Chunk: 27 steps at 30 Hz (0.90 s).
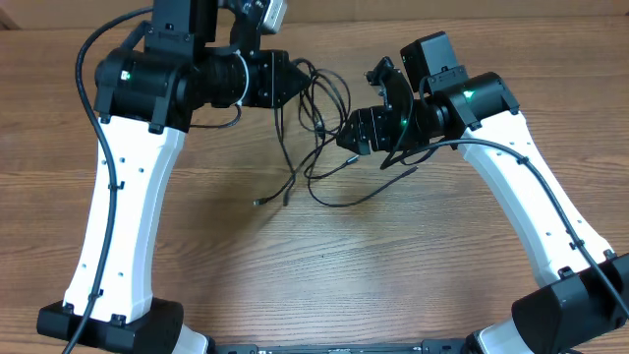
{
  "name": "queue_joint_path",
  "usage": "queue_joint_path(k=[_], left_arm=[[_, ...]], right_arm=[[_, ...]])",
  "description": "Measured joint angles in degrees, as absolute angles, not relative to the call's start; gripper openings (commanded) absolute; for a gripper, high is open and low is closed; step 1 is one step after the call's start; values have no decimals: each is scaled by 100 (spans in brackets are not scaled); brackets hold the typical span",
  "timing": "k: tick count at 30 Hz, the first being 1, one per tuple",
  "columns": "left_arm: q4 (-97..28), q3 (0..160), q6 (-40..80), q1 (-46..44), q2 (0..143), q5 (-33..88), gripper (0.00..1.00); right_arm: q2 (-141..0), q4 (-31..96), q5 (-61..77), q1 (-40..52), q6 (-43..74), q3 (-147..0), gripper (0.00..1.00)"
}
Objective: Untangle cables
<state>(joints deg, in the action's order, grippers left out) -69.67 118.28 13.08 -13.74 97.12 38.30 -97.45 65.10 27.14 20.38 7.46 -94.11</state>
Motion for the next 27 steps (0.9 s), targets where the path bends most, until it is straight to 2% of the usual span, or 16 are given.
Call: queue_joint_path(k=[10,12,16,22,27], left_arm=[[-7297,11828,1304,-1350,9712,4565,4],[-7432,11828,1264,-1350,9712,4654,4],[-7682,11828,1070,-1350,9712,4827,4],[-8108,11828,869,-1350,9712,4930,4],[-8276,11828,742,-1350,9712,4950,4]], right_arm=[[-9745,6119,3251,2027,523,-9411,75],[-9745,5992,3170,2027,502,-9411,72],[-9745,5669,2945,2029,484,-9411,57],[-9747,5245,2493,2029,631,-9411,16],[-9762,5186,1778,2029,1236,-9411,9]])
